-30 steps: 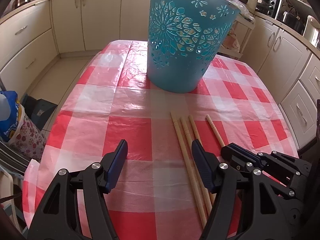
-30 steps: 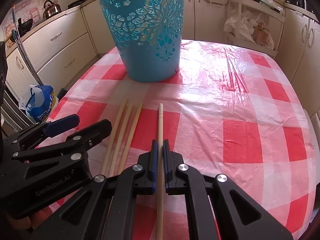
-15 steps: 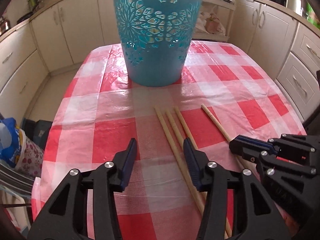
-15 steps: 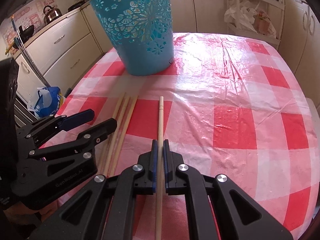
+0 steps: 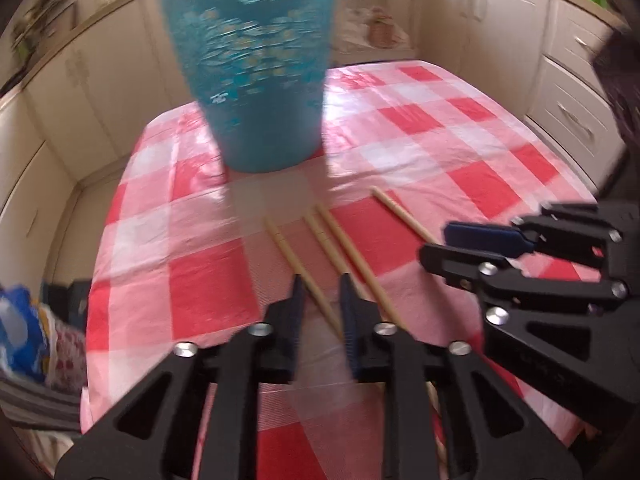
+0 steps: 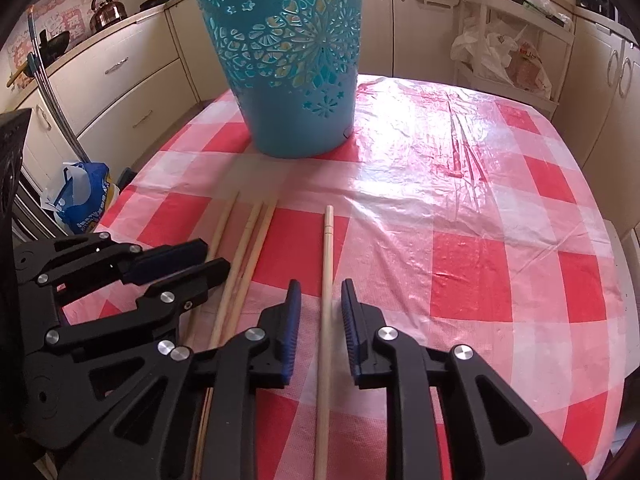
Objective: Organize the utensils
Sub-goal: 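Close the right tool on a wooden stick while the left tool grasps another stick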
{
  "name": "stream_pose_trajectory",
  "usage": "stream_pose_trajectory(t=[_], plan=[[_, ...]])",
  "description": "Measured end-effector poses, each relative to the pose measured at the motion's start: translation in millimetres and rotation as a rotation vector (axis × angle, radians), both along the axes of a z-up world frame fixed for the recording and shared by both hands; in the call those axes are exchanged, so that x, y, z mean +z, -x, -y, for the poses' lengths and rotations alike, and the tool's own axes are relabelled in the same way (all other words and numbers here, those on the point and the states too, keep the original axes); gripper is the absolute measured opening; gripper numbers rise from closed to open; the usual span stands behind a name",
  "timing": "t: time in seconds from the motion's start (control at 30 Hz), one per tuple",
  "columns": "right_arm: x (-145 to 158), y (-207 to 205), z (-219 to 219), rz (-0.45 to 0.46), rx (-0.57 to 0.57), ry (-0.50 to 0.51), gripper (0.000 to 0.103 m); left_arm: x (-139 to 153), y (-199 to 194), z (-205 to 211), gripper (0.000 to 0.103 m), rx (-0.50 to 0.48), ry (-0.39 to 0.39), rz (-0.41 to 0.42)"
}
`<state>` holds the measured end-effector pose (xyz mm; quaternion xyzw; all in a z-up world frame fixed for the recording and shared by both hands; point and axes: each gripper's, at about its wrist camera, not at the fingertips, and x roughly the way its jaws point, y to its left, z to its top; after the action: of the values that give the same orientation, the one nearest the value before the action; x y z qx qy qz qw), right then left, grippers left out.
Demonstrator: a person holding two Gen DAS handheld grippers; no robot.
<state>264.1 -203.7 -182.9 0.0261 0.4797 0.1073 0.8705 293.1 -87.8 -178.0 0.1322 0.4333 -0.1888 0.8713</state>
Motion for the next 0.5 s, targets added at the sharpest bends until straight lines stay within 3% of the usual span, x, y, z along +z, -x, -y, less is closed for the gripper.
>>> stream_pose_trajectory(t=[0.07, 0.17, 0.4, 0.5], plan=[[0, 2, 5, -0.009, -0.021, -0.02, 0.009, 1, 0, 3, 0.011, -0.079, -0.039, -0.003], [0, 3, 16, -0.042, -0.061, -0.084, 0.009, 4, -7, -5, 0.01, -0.151, -0.013, -0.064], [4, -4, 10, -0.013, -0.039, -0.021, 0.014, 3, -11, -32, 0.011, -0.021, 0.154, -0.122], [1, -8, 3, -0.011, -0.014, 0.021, 0.015, 1, -14, -32, 0.012, 0.028, 0.18, -0.12]])
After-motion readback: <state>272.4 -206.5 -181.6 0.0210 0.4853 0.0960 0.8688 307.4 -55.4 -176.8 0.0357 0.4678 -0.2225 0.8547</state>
